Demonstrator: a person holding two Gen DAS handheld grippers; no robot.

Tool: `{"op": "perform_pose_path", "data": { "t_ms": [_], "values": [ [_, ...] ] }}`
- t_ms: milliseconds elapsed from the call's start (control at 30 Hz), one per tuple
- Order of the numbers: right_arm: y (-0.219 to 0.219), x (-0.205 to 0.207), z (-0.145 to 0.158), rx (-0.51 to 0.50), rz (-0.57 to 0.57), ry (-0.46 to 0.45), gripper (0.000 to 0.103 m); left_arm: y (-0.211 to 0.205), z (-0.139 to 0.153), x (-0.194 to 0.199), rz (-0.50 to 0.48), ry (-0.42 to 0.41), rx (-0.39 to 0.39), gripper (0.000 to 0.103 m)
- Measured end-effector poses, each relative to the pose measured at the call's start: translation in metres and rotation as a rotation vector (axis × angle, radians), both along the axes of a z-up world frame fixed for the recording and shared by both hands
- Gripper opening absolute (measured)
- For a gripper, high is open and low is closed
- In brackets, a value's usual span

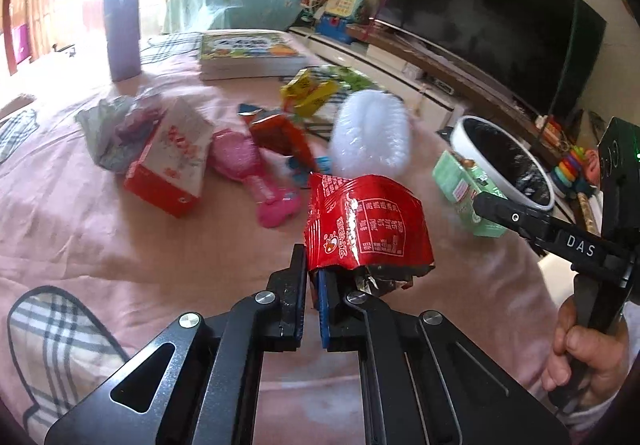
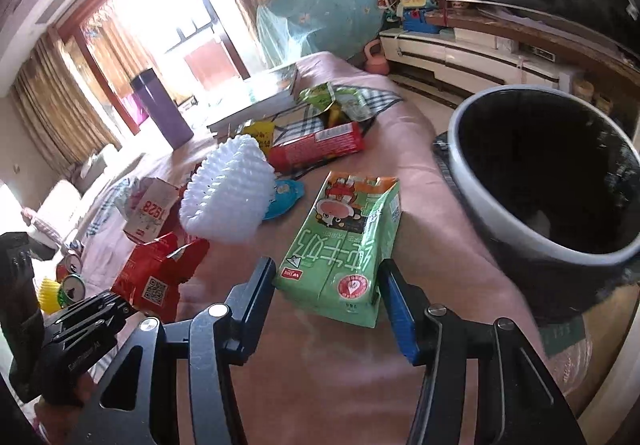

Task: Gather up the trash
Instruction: 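Grasp the red snack bag with left tool while right tool grasps green milk carton, then carry both items over the bin and open both tools to drop them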

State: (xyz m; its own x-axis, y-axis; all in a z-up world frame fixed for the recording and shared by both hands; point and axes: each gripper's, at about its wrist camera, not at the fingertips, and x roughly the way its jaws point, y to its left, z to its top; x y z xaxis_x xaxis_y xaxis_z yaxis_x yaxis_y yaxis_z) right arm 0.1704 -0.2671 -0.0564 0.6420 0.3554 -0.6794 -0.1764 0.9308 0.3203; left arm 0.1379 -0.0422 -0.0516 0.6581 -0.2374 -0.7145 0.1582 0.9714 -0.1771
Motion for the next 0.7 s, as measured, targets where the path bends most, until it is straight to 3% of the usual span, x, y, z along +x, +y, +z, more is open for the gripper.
{"op": "perform_pose_path", "data": {
  "t_ms": [700],
  "values": [
    [-0.077, -0.035, 0.032, 0.083, -0.106, -0.094, 0.054, -0.098, 0.026, 0.012, -0.185, -0.041, 0.019, 0.004]
  ]
}}
